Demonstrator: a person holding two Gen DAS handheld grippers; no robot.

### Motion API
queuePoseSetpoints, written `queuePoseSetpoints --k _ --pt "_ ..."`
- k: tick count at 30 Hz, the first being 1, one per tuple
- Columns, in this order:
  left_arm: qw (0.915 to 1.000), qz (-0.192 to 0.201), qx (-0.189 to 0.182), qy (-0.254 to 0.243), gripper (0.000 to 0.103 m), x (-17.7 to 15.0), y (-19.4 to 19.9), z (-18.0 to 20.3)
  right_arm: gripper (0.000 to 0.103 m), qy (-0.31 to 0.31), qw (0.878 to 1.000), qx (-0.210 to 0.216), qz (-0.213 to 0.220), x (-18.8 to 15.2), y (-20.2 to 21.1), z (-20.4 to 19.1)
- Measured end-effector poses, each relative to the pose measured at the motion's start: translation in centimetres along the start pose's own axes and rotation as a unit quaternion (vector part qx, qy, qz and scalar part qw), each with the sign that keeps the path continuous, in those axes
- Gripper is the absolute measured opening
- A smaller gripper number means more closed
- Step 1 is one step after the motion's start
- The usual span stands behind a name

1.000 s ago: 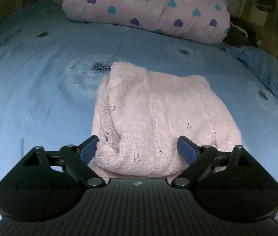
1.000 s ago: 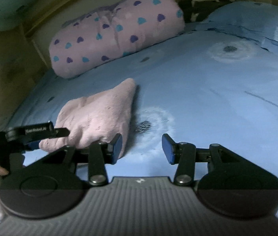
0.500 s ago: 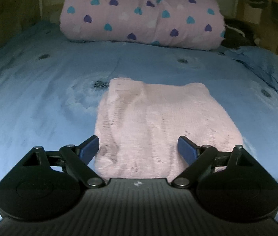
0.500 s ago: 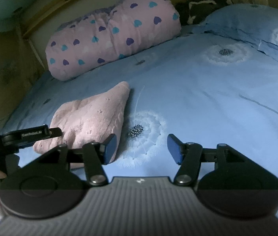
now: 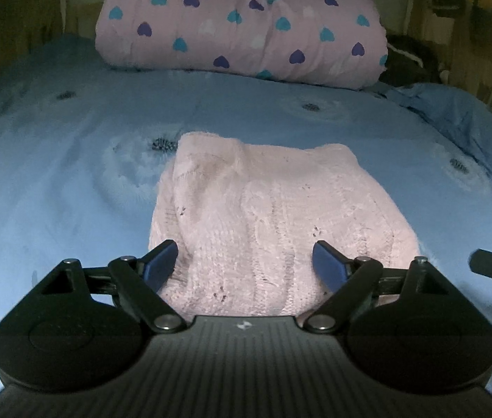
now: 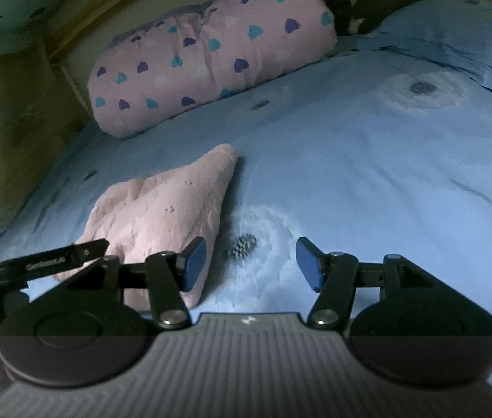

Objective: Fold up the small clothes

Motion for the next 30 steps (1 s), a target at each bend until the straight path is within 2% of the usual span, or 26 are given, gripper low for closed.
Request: queuePoseSetpoints --k 6,14,17,19,20,21,22,24,30 --pt "0.9999 -0.004 0.002 0.013 0.088 -0.1 -0.7 -0.5 0.06 0.051 0.999 0.013 -0.008 1.6 -2.5 0.0" --pt "0.9994 0.009 0.016 0.029 0.088 0.3 -0.3 -1.7 0.06 0.025 0.996 0.084 0.016 1.8 -4.4 -0.8" --pt "0.9985 -0.001 0.013 0.053 0.088 0.1 -0.5 -2.6 0.061 0.008 0.995 0.102 0.004 1.3 -5.1 -1.3" --pt "0.9967 -0.017 0.0 0.079 0.071 -0.1 -0.8 -3.3 0.061 0.013 0.994 0.107 0.004 1.5 -5.3 -1.8" --pt "0.996 -0.02 -0.002 0.087 0.059 -0.2 -0.9 -3.5 0.061 0.017 0.994 0.108 0.008 1.6 -5.2 -2.0" --pt "0.9959 -0.019 -0.001 0.089 0.043 -0.1 -0.8 -3.6 0.061 0.018 0.994 0.109 0.011 1.8 -5.2 -2.2" --pt "0.9962 -0.017 -0.003 0.086 0.038 -0.1 -0.6 -3.6 0.061 0.019 0.994 0.11 0.012 1.8 -5.2 -2.3" --pt "0.9963 -0.015 -0.005 0.085 0.032 0.0 -0.2 -3.5 0.061 0.02 0.993 0.112 0.01 1.8 -5.2 -2.5" --pt "0.9954 -0.002 0.005 0.096 0.03 -0.2 2.3 -4.6 0.061 0.019 0.993 0.118 0.004 1.4 -5.3 -2.7"
Point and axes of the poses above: each gripper's, at about its wrist camera, not at the fingertips, and y roughly against the way its jaws point, z to its right, x to its top, the point moved 4 cm from there along -y, roughly the way its jaws point, and after that the axes turned 13 degrees about y, right-handed, at the moved point
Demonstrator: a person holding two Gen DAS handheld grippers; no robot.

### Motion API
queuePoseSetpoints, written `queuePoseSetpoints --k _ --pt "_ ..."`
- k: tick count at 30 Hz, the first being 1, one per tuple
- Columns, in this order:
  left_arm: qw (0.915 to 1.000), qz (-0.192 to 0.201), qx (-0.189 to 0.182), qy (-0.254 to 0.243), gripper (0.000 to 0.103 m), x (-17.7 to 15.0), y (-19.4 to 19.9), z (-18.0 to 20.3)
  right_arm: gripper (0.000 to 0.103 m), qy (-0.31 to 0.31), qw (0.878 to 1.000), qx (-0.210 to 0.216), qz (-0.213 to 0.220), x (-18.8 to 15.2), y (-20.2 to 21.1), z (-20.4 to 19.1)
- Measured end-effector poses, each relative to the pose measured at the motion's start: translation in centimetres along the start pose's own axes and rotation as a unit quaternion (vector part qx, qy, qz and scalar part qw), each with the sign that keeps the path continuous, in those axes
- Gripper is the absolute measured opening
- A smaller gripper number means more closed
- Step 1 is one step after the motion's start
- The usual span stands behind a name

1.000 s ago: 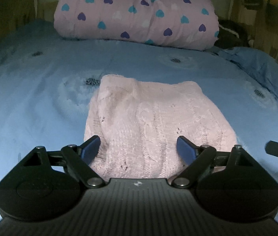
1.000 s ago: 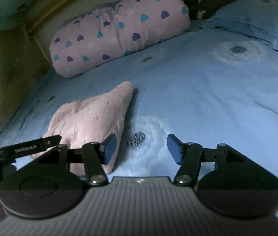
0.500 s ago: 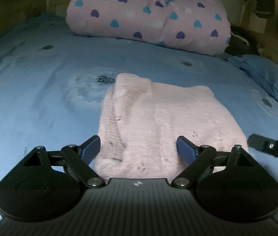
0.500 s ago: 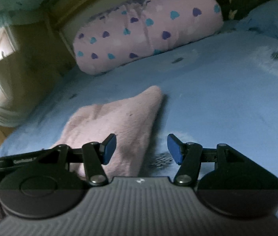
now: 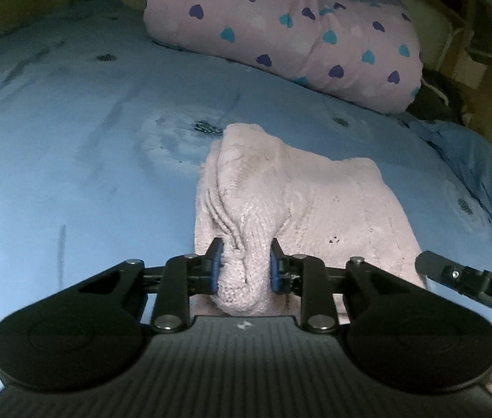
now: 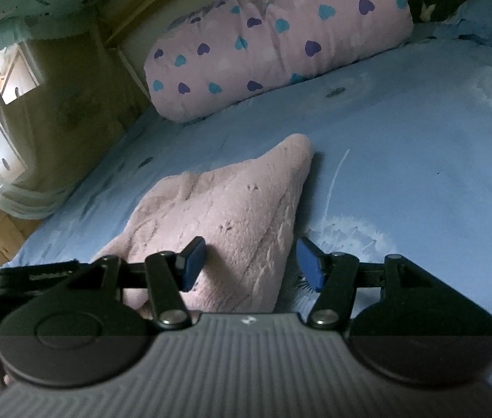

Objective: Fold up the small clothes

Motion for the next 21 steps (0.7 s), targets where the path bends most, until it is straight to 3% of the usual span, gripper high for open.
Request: queuePoseSetpoints --k 5,10,13,15,21 --pt "0.9989 -0.015 0.029 -0.034 0.032 -1.2 -0.3 -1.1 0.061 0.02 1.0 0.014 -0.007 -0.3 0.0 -1.0" --pt "0.9951 0.0 0.053 -0.084 0.044 -1.6 -0.5 -0.2 0.067 0.041 0.998 0.01 -0.042 -1.5 -1.3 -1.6" --pt "0.9959 0.005 0.055 -0.072 0.057 -1.1 -0.8 -0.3 0.067 0.04 0.998 0.012 -0.051 -2.0 -1.8 -1.6" --pt "0.9969 0.011 0.061 -0.048 0.071 -0.6 -0.9 -0.6 0.067 0.037 0.998 0.014 -0.052 -2.0 -1.7 -1.6" --pt "0.998 0.043 0.045 0.013 0.074 2.0 -0.6 -1.0 0.067 0.024 0.999 0.012 -0.027 -1.1 -0.8 -1.4"
Point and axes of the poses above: each gripper's, at about its wrist camera, not at the fingertips, and y roughly against the way its jaws point, z to its right, x to its top, the point moved 4 cm from there along -y, roughly the way its jaws point, and after that the axes turned 13 degrees about y, right-handed, at the moved point
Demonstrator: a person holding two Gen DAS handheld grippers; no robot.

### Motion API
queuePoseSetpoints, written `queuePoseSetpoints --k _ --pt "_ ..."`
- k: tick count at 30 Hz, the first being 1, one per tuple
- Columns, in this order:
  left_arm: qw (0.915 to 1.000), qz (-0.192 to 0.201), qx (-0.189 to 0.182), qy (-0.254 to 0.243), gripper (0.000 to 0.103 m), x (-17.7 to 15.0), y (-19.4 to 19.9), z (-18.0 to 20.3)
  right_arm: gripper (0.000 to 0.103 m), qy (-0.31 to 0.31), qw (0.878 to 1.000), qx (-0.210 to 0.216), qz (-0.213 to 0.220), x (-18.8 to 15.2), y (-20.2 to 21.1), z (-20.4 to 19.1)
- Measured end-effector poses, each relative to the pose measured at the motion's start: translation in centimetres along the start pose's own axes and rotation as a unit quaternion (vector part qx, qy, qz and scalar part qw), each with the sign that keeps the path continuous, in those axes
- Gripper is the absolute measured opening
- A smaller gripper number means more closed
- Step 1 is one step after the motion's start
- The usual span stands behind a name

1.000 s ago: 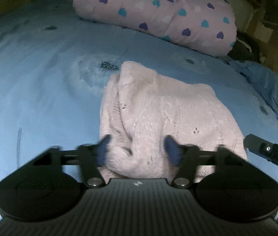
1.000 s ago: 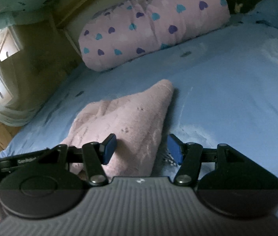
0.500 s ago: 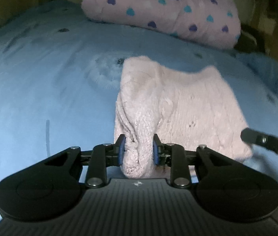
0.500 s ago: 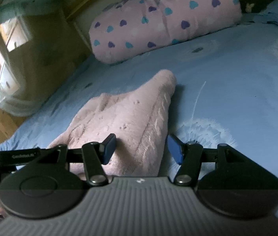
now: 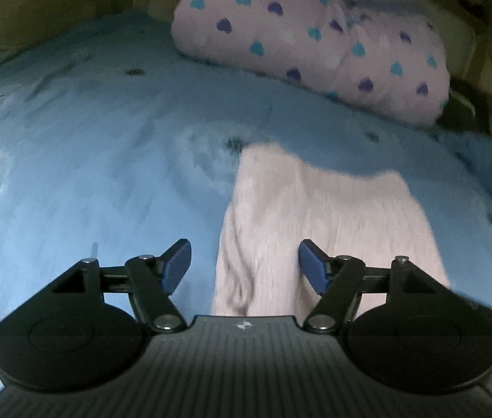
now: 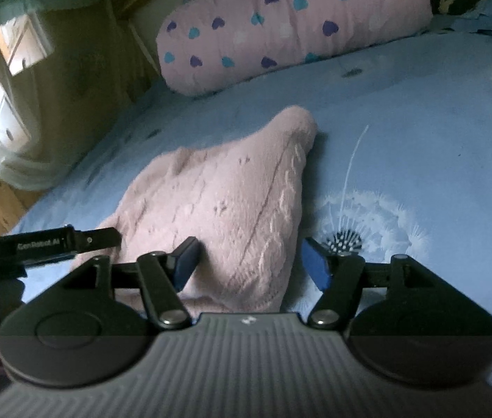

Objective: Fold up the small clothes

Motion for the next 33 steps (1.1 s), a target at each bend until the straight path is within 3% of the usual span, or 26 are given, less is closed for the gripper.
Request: queuePoseSetpoints --k 5,8,12,13,14,15,18,22,26,30,33 --pt "0.9991 0.029 0.009 0.029 0.08 2.2 -1.9 1.0 0.067 -0.034 0.999 -0.003 0.016 0.1 0.5 0.8" --pt "0.9971 0.013 -0.016 0.074 0.08 2.7 -3.8 1.6 0.069 -0.047 0.999 -0.006 0.017 0.0 0.7 1.2" --pt "0.9972 0.012 -0.024 0.07 0.079 2.6 -6.4 2.9 0.069 -0.058 0.998 -0.008 0.023 0.4 0.9 2.1" --pt "0.998 0.007 -0.017 0.06 0.077 2.4 -7.1 3.1 0.069 -0.063 0.998 -0.009 0.024 0.4 0.8 2.2" --pt "0.9986 -0.005 -0.01 0.051 0.054 2.0 -7.8 3.1 0.069 -0.067 0.997 -0.01 0.025 0.5 0.8 2.4" --pt "0.9989 -0.02 0.006 0.042 0.041 1.6 -8.6 3.1 0.069 -0.071 0.997 -0.011 0.025 0.5 0.7 2.6" --pt "0.9993 -0.008 0.019 0.031 0.032 1.3 -8.4 3.0 0.069 -0.075 0.997 -0.014 0.024 0.4 0.5 2.9" --pt "0.9982 -0.005 0.027 0.053 0.031 1.7 -7.4 1.5 0.069 -0.07 0.997 -0.019 0.023 0.4 0.4 2.9" --pt "0.9967 -0.018 0.019 0.077 0.037 1.9 -7.0 -0.3 0.069 -0.056 0.998 -0.019 0.023 0.3 0.4 2.5" --pt "0.9941 -0.056 -0.015 0.091 0.073 1.2 -6.1 -0.9 0.069 -0.051 0.998 -0.011 0.022 0.1 0.4 2.2" --pt "0.9935 -0.068 -0.041 0.081 0.082 0.6 -4.8 -1.2 0.069 -0.067 0.998 0.002 0.02 0.0 0.2 2.3"
Point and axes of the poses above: each gripper's, at about its wrist camera, not at the fingertips, and y roughly against the way its jaws point, z to its right, x to its top, the point moved 4 cm from there along -y, roughly the way its jaws point, and after that the axes turned 13 degrees about y, right-handed, at the moved point
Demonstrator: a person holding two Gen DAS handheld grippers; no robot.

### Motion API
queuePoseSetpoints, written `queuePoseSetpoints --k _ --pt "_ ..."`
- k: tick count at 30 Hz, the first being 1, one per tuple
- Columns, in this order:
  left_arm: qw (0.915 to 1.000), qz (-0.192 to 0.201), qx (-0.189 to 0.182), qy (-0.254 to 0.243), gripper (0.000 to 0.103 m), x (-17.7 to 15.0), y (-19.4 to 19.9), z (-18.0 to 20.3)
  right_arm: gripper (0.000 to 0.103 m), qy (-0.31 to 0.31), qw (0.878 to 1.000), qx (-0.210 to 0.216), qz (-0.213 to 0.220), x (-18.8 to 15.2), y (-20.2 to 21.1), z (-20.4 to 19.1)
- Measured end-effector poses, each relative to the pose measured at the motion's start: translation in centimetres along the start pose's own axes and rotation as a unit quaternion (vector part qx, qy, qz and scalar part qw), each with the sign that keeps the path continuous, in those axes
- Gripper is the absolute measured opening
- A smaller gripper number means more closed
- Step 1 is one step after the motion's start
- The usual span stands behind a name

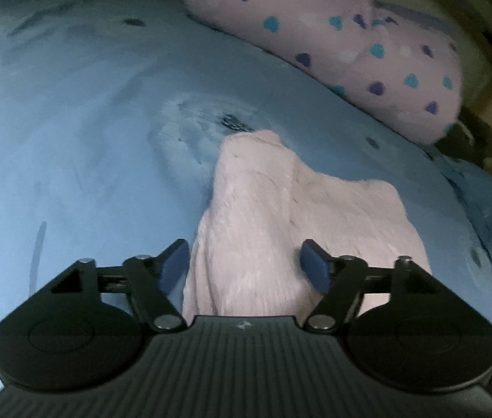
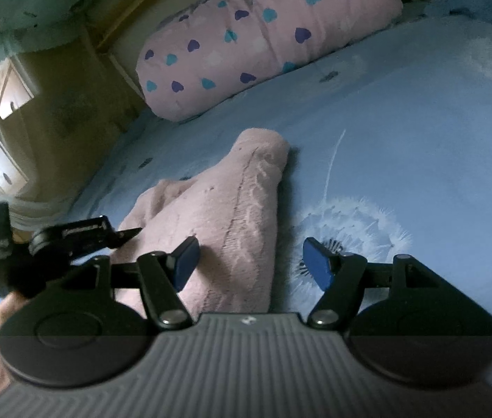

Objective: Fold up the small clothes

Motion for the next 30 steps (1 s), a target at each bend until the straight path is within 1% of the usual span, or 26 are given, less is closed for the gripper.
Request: queuePoseSetpoints --k 1,2,3,7,9,13,16,19,24,30 --pt "0.9999 -0.003 -0.005 -0.009 0.085 -0.2 0.4 -0.1 0.073 -0.007 1.0 0.001 0.0 0.0 -0.1 0.1" --pt "0.9998 -0.005 -0.007 -0.015 0.088 -0.5 0.8 -0.2 0.082 -0.011 1.0 0.001 0.001 0.0 -0.2 0.0" --pt "0.9998 -0.006 -0.007 -0.018 0.09 -0.7 1.1 -0.4 0.085 -0.015 1.0 0.0 0.004 -0.1 -0.2 0.0" --pt "0.9991 -0.038 -0.018 -0.007 0.092 -1.5 1.2 -1.2 0.084 -0.006 1.0 -0.006 -0.003 -0.6 -0.6 -0.4" --pt "0.9986 -0.05 -0.015 -0.001 0.093 -1.8 0.9 -1.6 0.085 -0.003 1.0 -0.006 -0.004 -0.7 -0.9 -0.4" --pt "0.9981 -0.059 -0.012 0.012 0.094 -2.3 0.5 -1.8 0.086 -0.045 0.999 0.009 -0.009 -0.4 -2.3 0.1" --pt "0.9975 -0.066 -0.022 0.011 0.095 -2.3 0.0 -1.7 0.086 -0.076 0.996 0.025 -0.038 -0.6 -4.2 0.2" --pt "0.9974 -0.065 -0.03 0.012 0.097 -2.4 -0.2 -1.9 0.089 -0.062 0.996 0.021 -0.058 -0.3 -5.1 -0.4" --pt "0.9978 -0.057 -0.031 -0.013 0.099 -3.0 -0.2 -1.7 0.09 -0.103 0.991 0.024 -0.079 0.1 -5.7 0.2" --pt "0.9977 -0.061 -0.029 -0.011 0.102 -2.9 -0.5 -1.5 0.096 -0.101 0.99 0.026 -0.099 0.5 -6.6 -0.4"
Point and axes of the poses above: each gripper's, at about its wrist camera, not at the fingertips, and y roughly against the way its jaws point, z to its right, x to its top, the point moved 4 cm from there along -y, roughly the way its jaws point, and after that the axes turned 13 degrees about y, right-handed, at the moved point
